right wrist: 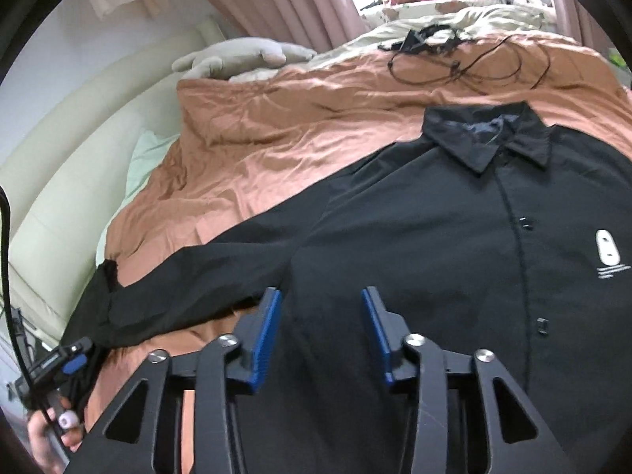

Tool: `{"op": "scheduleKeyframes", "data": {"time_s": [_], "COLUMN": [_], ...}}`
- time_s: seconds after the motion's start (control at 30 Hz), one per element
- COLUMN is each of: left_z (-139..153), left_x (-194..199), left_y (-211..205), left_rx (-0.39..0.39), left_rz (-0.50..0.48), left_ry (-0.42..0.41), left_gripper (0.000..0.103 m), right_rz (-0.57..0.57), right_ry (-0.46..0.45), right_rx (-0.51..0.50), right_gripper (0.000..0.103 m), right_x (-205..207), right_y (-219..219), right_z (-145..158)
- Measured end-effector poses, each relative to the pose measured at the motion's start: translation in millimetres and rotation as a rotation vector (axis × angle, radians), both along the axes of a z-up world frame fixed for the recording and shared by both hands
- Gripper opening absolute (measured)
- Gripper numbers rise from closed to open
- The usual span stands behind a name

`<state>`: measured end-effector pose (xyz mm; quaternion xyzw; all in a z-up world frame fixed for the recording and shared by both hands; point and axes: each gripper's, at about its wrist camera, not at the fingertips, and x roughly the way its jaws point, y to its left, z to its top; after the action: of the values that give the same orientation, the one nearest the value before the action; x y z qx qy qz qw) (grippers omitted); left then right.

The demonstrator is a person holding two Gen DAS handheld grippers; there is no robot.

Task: Fold large clothes

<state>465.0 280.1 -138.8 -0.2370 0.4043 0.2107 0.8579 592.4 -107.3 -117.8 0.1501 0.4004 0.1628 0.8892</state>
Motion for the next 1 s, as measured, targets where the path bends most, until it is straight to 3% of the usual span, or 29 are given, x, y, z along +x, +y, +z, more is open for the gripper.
{"op": "scheduleKeyframes", "data": {"time_s": [0.37,0.47,0.57,0.63,0.67,0.7,1.0], "left_z": [-47.7,-53.0,-53.7,-53.5,-51.7,-49.2,23.5], "left_x": [26.9,32.0,37.4,38.2,37.2,37.5,42.3], "left_y": [21.9,22.7,24.7,29.9,32.6,34.7,19.4], "left_rx": [-0.156,-0.152,-0.125,-0.123,-0.136,-0.157,-0.029], "left_rz": [0.104,0.119,0.141,0.171,0.173,0.160,0.096], "left_ry": [0.025,0.008,-0.009,-0.016,-0.032,-0.052,-0.221], "left_gripper": [0.081,0.078,0.066,0.041,0.020,0.007,0.002], "right_rz": [0.002,0.006,0.015,0.019,0.015,0.014,0.034], "right_ry": [0.042,0.058,0.067,0.076,0.081,0.086,0.172], "right_rx": [0.039,0.068,0.094,0.131,0.150,0.161,0.299], "right_gripper": [0.026,0.020,0.015,0.012,0.009,0.009,0.006], "right_x": [33.4,41.1,47.5,52.6,55.3,56.5,76.0], "right_y": [2.6,2.1,4.3,6.9,8.2,9.3,33.8], "right_z": [-18.2,-22.5,-24.8,-26.6,-27.8,-29.0,-67.2]}}
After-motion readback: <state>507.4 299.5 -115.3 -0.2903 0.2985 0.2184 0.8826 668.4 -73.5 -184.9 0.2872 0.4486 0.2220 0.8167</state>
